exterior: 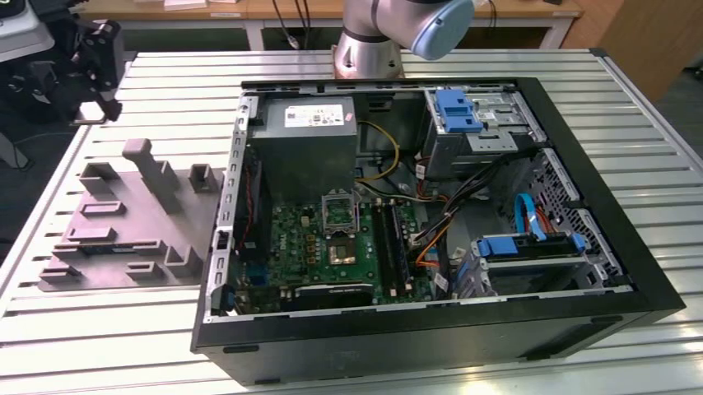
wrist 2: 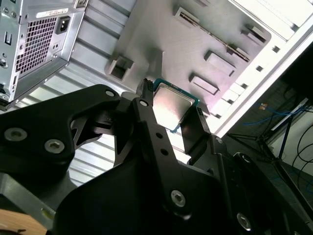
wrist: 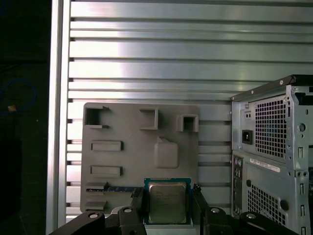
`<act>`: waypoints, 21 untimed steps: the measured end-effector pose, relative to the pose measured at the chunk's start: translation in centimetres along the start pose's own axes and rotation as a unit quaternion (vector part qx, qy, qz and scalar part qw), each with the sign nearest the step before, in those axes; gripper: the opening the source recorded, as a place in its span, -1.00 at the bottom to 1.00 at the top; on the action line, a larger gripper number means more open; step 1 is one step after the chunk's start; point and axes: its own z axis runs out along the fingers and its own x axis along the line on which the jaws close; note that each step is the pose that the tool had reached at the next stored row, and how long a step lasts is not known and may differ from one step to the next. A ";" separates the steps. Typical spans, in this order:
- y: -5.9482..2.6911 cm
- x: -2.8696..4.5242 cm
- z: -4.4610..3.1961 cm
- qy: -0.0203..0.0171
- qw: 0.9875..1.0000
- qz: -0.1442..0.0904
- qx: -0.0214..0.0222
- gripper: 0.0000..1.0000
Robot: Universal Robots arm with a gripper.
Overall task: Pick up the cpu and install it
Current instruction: 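Pick up the cpu and move it towards the insertion slot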
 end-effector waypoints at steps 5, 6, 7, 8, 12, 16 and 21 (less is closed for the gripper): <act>0.00 -0.19 0.00 0.000 1.000 0.000 0.000 -0.06; 0.00 -0.23 0.00 0.000 1.000 0.000 0.000 -0.06; 0.00 -0.27 0.01 0.000 1.000 0.000 0.000 -0.06; 0.00 -0.31 0.00 0.000 1.000 0.000 0.000 -0.06; 0.00 -0.46 0.01 0.000 1.000 0.000 0.000 -0.06; 0.00 -0.61 0.01 0.000 1.000 0.000 0.000 -0.06; 0.00 -0.81 0.01 0.000 1.000 0.000 0.000 -0.06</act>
